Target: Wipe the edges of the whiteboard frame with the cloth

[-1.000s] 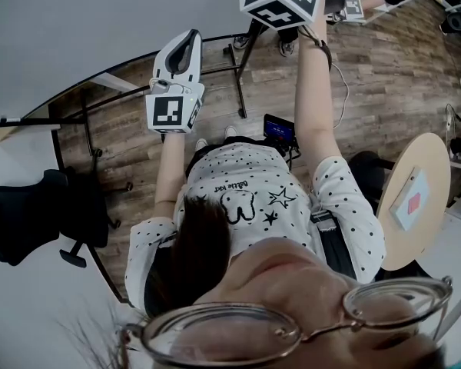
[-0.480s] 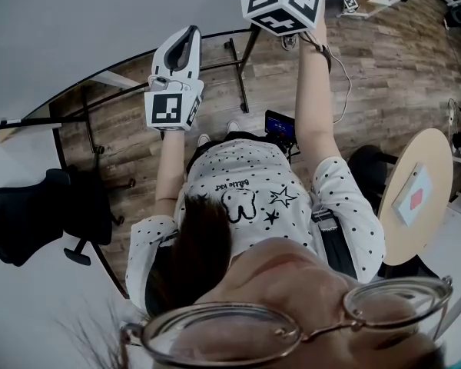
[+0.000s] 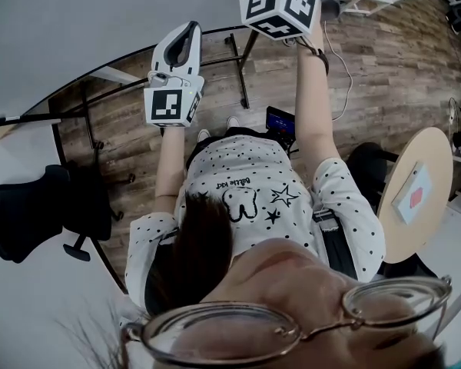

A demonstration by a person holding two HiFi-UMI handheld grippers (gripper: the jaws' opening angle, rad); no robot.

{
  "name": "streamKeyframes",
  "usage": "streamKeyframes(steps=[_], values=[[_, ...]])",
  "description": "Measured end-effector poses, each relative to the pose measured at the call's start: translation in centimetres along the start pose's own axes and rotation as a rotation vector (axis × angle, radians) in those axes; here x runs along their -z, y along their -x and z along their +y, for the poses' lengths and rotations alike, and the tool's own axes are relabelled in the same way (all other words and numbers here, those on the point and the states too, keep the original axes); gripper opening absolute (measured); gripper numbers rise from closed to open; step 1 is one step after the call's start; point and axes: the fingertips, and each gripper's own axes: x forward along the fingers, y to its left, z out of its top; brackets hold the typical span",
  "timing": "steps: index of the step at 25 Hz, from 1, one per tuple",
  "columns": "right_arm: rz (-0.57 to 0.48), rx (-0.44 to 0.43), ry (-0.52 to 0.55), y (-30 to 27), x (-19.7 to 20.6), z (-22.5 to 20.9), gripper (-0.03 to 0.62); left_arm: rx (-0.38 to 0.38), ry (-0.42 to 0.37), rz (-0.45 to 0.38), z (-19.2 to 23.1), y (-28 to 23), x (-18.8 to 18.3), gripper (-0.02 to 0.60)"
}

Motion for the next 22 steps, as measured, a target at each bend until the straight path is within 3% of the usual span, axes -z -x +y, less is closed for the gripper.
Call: streamKeyframes(steps=[22], values=[[-0.002, -0.001, -0.037, -0.6, 2.5, 3.7, 0.238, -0.041, 0.015, 0.043, 0.9, 1.3, 1.6, 0.020]])
